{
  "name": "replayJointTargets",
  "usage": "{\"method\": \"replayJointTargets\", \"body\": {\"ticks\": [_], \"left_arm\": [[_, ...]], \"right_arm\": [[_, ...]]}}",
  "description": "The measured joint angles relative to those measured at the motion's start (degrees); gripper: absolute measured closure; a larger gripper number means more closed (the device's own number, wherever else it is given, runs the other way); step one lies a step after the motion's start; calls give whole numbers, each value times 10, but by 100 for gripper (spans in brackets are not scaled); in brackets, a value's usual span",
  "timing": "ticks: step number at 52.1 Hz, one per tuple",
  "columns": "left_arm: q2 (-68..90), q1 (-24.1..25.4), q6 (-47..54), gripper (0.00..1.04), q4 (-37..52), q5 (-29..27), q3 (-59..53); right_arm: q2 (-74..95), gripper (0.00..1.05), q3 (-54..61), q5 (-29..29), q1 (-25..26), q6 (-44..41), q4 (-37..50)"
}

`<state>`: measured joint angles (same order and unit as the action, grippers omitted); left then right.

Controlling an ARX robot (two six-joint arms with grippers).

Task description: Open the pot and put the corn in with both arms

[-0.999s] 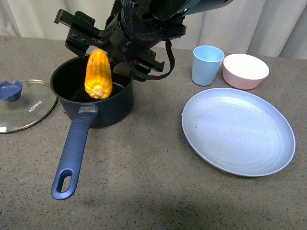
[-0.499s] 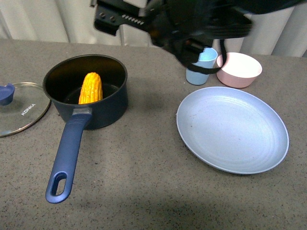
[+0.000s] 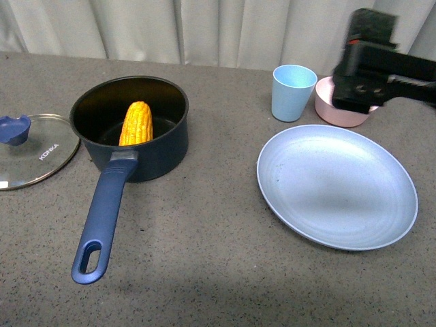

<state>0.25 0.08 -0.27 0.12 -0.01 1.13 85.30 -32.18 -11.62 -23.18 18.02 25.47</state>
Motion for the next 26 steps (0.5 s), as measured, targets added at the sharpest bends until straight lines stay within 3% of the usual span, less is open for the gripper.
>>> {"method": "replayJointTargets", "body": {"ticks": [5,10,19,26], "left_arm": [[0,0,0,6,0,2,0],[0,0,0,6,0,0,0],[0,0,0,6,-1,0,0],[0,0,0,6,-1,0,0]], "right_arm": [[16,25,75,-83,13,-75,220],[4,41,149,-74,38,-137,375],[-84,68,203,-34,77,-169,394],[-162,98,250,1,115,-177,350]]}}
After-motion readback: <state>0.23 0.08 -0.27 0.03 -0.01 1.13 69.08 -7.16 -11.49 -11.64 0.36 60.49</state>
